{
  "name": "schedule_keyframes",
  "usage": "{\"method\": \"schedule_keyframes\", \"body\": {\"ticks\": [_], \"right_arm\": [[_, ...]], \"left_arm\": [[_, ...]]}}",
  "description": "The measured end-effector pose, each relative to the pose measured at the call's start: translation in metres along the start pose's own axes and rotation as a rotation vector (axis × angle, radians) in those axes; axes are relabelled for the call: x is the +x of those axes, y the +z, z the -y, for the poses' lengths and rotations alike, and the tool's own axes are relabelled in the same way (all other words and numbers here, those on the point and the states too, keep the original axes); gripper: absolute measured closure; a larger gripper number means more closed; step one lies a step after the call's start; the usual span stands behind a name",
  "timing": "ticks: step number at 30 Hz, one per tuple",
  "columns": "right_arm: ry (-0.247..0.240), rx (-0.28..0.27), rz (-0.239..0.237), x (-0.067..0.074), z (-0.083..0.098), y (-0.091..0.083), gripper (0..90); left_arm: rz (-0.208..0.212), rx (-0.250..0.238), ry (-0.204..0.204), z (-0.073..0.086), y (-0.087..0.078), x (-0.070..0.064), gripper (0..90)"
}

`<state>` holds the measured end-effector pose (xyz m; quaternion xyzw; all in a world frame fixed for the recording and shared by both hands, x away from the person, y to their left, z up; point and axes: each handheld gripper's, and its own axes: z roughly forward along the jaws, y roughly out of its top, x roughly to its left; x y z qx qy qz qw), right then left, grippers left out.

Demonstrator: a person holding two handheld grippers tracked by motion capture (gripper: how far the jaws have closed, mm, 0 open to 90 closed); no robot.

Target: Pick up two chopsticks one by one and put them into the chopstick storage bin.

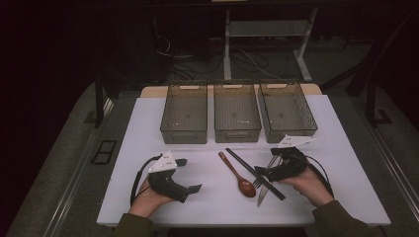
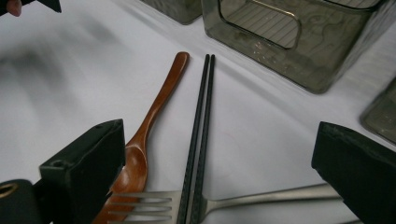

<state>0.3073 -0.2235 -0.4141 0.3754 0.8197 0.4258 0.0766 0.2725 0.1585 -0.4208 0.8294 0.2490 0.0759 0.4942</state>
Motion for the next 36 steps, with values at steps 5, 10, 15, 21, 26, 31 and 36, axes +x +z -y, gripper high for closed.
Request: {"method": "schedule_keyframes", "body": {"ticks": [5, 10, 15, 21, 26, 31, 36], "right_arm": [[-0.006, 0.003, -0.004, 0.001, -0.003, 0.006, 3.3], [-0.014, 0.017, -0.012, 0.003, -0.002, 0.008, 12.8], [-0.006, 0.038, -0.029, 0.003, -0.001, 0.007, 22.9], [-0.009, 0.078, -0.029, 0.002, 0.002, 0.007, 39.7], [-0.022, 0.118, -0.017, 0.001, 0.005, 0.007, 53.0], [-0.038, 0.149, -0.020, 0.002, 0.007, 0.008, 65.4], [-0.048, 0.189, -0.021, 0.004, 0.011, 0.008, 71.4]], "left_arm": [[0.000, -0.001, -0.001, 0.000, 0.000, -0.001, 0.0], [0.002, 0.000, 0.001, 0.000, 0.001, -0.001, 0.0], [0.002, 0.000, 0.001, 0.000, 0.001, -0.001, 0.0], [0.001, 0.003, 0.002, 0.000, 0.001, -0.001, 0.0], [0.001, 0.011, 0.008, 0.000, 0.001, 0.000, 0.0], [0.000, 0.012, 0.012, 0.000, 0.001, -0.001, 0.0], [-0.001, 0.011, 0.009, 0.000, 0.001, -0.001, 0.0]]}}
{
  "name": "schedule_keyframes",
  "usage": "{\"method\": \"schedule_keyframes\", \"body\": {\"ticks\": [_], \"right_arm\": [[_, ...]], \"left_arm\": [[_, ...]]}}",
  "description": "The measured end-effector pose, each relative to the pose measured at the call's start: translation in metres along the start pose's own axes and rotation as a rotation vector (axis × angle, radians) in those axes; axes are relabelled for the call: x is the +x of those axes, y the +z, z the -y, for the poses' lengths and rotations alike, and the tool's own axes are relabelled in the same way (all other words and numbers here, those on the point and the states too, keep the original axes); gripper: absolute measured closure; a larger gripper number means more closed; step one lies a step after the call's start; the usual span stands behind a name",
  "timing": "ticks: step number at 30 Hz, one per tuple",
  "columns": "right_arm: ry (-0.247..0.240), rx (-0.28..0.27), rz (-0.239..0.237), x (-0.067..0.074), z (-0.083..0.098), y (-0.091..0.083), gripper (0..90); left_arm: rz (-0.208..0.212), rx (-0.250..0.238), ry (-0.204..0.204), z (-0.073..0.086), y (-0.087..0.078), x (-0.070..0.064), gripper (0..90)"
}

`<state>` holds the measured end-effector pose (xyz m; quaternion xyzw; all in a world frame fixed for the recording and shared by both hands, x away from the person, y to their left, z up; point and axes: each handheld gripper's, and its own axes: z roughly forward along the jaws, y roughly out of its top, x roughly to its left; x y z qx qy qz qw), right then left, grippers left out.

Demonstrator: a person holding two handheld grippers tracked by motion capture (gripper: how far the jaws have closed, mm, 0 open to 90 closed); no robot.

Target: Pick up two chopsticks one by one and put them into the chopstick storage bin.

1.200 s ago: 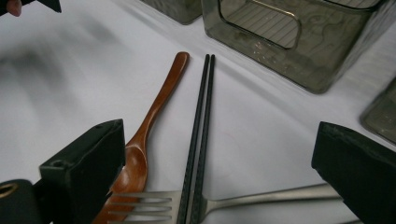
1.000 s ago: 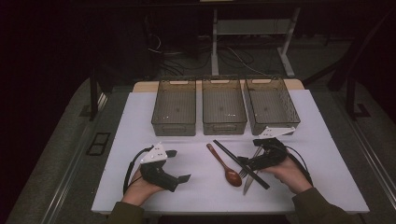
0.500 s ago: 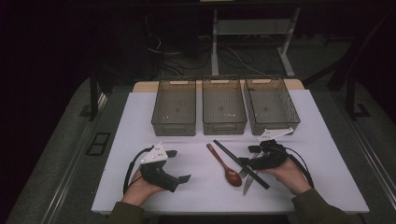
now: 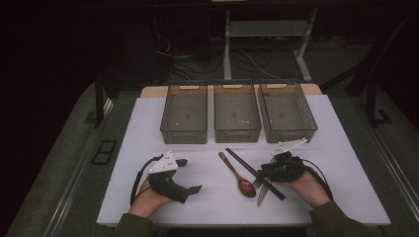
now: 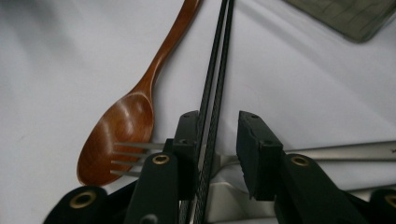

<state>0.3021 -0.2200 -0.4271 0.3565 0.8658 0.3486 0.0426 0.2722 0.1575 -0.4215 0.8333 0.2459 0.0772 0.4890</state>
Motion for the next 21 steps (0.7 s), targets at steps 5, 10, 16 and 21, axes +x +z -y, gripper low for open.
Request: {"method": "schedule_keyframes", "body": {"ticks": [5, 10, 16, 21], "right_arm": [[-0.006, 0.025, 0.007, 0.002, 0.004, -0.001, 76.4], [-0.004, 0.040, -0.002, 0.002, 0.007, -0.002, 78.0], [-0.005, 0.048, -0.005, 0.002, 0.010, -0.002, 79.4], [-0.004, 0.055, 0.001, 0.003, 0.012, -0.003, 80.1]], "left_arm": [[0.001, 0.002, 0.004, 0.000, 0.000, 0.000, 0.0], [0.001, -0.002, 0.001, 0.000, 0.000, 0.000, 0.0], [0.001, -0.002, 0.000, 0.000, 0.000, -0.001, 0.0], [0.000, -0.002, 0.002, -0.001, -0.001, -0.001, 0.0]]}}
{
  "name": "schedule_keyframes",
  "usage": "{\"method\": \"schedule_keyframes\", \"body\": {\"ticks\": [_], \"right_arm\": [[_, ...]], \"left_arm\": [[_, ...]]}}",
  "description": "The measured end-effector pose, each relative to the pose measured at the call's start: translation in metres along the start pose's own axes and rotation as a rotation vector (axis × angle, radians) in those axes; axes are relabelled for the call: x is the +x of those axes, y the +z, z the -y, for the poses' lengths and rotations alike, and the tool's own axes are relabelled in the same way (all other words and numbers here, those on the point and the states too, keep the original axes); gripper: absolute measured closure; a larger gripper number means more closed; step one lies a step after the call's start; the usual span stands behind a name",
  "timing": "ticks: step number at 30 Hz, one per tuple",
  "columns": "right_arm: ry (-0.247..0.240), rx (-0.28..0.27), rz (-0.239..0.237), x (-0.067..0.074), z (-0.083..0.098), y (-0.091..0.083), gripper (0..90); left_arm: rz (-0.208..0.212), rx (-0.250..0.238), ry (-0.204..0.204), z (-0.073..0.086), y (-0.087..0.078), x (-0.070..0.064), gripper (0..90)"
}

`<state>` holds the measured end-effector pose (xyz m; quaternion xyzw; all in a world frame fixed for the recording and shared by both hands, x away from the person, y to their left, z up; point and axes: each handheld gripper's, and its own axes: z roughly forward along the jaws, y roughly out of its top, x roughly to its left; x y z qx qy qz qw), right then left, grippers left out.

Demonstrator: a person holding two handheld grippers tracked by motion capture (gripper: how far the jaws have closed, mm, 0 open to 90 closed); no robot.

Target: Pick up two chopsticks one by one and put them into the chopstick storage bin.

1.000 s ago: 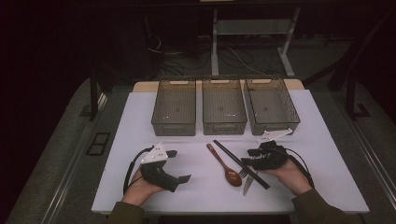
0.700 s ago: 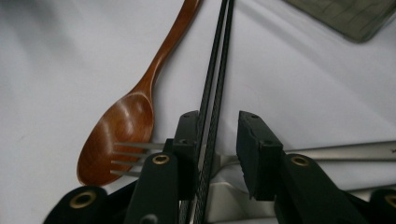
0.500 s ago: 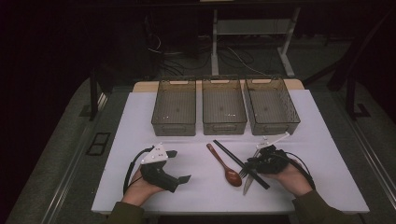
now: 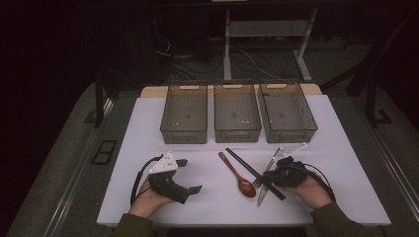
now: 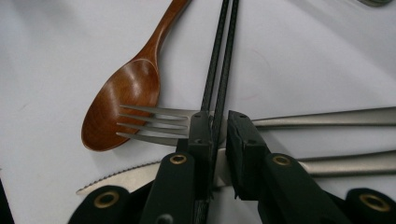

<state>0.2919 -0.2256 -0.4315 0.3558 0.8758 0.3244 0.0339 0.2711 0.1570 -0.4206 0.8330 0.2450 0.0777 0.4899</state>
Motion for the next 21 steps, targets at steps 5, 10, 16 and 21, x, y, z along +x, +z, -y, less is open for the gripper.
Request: {"method": "schedule_keyframes", "body": {"ticks": [5, 10, 16, 21], "right_arm": [[0.005, 0.001, -0.001, -0.0012, 0.0022, -0.0012, 80.1], [0.004, 0.005, -0.003, -0.0002, 0.0033, -0.0018, 80.7], [0.000, 0.018, 0.004, -0.0007, 0.0056, -0.0013, 81.9], [-0.003, 0.022, 0.021, -0.0029, 0.0064, -0.0020, 82.7]], "left_arm": [[0.001, 0.001, -0.001, 0.0002, 0.0005, 0.0001, 0.0], [0.002, 0.001, -0.002, 0.0002, 0.0009, -0.0001, 0.0], [0.001, 0.002, -0.001, 0.0002, 0.0011, -0.0003, 0.0], [0.000, 0.003, 0.000, 0.0003, 0.0011, -0.0001, 0.0]]}}
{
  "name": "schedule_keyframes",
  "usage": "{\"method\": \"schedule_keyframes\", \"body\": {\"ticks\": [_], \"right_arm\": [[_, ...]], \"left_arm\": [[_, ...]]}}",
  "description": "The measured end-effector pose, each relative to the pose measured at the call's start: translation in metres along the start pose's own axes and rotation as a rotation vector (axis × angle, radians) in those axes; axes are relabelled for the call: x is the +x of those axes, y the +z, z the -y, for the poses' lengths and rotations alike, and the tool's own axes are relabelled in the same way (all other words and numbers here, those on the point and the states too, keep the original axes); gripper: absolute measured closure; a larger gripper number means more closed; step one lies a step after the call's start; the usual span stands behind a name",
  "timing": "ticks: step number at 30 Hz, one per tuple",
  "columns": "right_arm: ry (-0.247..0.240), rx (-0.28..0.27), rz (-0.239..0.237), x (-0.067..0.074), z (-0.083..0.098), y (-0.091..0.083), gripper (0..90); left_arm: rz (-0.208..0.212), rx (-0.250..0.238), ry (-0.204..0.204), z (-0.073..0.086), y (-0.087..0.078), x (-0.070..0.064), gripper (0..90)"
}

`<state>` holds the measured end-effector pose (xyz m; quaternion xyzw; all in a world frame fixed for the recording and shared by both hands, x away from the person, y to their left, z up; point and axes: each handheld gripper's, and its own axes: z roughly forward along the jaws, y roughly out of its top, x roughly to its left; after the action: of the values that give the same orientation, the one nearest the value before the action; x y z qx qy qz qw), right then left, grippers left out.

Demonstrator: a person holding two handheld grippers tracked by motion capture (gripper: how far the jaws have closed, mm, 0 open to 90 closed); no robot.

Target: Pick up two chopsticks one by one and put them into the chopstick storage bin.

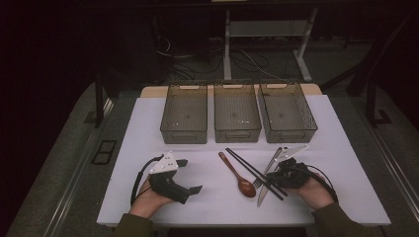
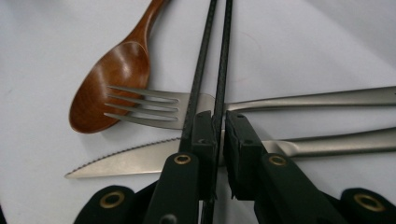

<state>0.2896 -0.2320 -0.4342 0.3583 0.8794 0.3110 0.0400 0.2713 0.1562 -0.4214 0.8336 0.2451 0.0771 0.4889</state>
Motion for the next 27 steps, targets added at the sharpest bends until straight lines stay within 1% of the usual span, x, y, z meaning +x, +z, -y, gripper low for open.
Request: {"method": "schedule_keyframes", "body": {"ticks": [4, 10, 16, 19, 27], "right_arm": [[-0.009, -0.001, 0.010, 0.0003, 0.0005, 0.0000, 82.7], [-0.040, 0.002, 0.049, 0.0053, 0.0007, 0.0012, 83.8], [-0.039, 0.000, 0.060, 0.0059, 0.0008, 0.0014, 84.4], [-0.034, -0.007, 0.058, 0.0061, 0.0009, 0.0018, 82.8], [-0.045, -0.006, 0.074, 0.0084, 0.0012, 0.0018, 85.7]], "left_arm": [[0.000, 0.004, 0.004, 0.0002, 0.0000, 0.0003, 0.0], [-0.004, 0.009, 0.005, 0.0005, 0.0005, -0.0001, 0.0], [-0.004, 0.010, 0.005, 0.0005, 0.0006, -0.0002, 0.0], [-0.003, 0.011, 0.006, 0.0004, 0.0006, -0.0002, 0.0], [-0.003, 0.007, 0.006, 0.0006, 0.0010, -0.0004, 0.0]]}}
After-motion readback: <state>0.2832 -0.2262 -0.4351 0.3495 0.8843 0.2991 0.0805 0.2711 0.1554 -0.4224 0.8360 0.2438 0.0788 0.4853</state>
